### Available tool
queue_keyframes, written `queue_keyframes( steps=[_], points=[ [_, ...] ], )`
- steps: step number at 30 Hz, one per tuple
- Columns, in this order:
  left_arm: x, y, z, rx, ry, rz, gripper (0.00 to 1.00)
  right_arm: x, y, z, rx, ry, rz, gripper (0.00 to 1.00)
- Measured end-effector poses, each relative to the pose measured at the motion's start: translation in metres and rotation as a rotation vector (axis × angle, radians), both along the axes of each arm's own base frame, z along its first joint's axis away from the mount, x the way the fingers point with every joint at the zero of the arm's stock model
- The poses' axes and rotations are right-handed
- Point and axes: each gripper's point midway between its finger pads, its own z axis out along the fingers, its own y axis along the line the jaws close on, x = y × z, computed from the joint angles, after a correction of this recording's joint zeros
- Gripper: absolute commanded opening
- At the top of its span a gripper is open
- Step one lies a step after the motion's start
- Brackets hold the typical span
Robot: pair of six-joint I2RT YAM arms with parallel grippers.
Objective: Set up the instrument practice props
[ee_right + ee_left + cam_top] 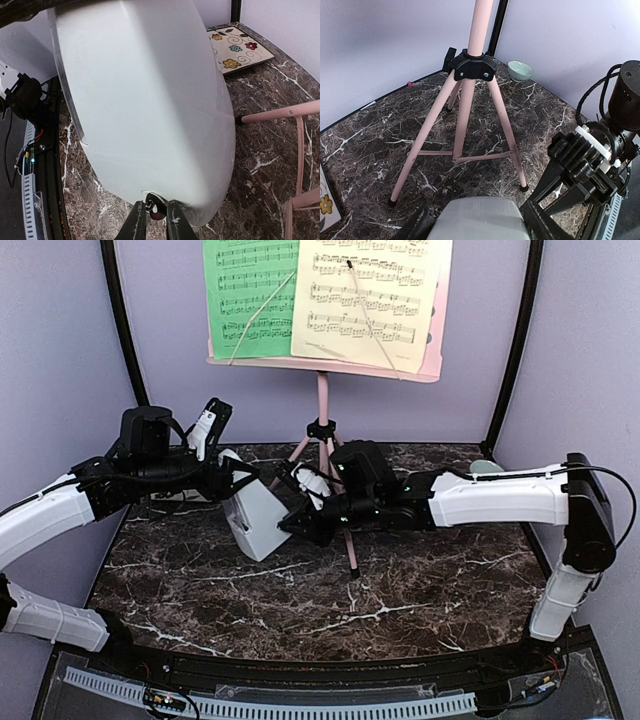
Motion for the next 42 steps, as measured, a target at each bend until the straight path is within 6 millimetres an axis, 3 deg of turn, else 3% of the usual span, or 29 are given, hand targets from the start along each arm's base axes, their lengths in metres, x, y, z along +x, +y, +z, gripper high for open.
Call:
queue_keyframes(
  steps=[7,12,15,20,29,36,42],
  points=[
    [0.001,0.001,0.000,0.002,-0.002,0.009,0.00,0.002,0.001,-0.002,-0.041,-0.049,-0.009,0.02],
    [0.003,0.003,0.000,0.004,-0.002,0.025,0.00,-0.002,-0.001,-0.001,-0.043,-0.081,-0.009,0.01],
    [0.003,0.002,0.001,-0.003,-0.002,0.026,0.00,-0.006,-0.006,0.002,-0.039,-0.090,-0.010,0.15],
    [0.005,0.001,0.006,-0.020,-0.017,0.028,0.00,-0.010,-0.004,0.004,-0.029,-0.092,-0.010,0.27],
    [0.005,0.000,0.008,-0.027,-0.022,0.028,0.00,-0.007,-0.004,0.005,-0.029,-0.096,-0.035,0.31],
    [0.006,0.001,0.008,-0.025,-0.023,0.033,0.00,-0.001,-0.007,0.004,-0.035,-0.078,-0.085,0.50],
    [0.013,0.007,0.007,-0.016,-0.027,0.096,0.00,0.004,-0.009,0.004,-0.016,-0.002,-0.174,0.51]
  ],
)
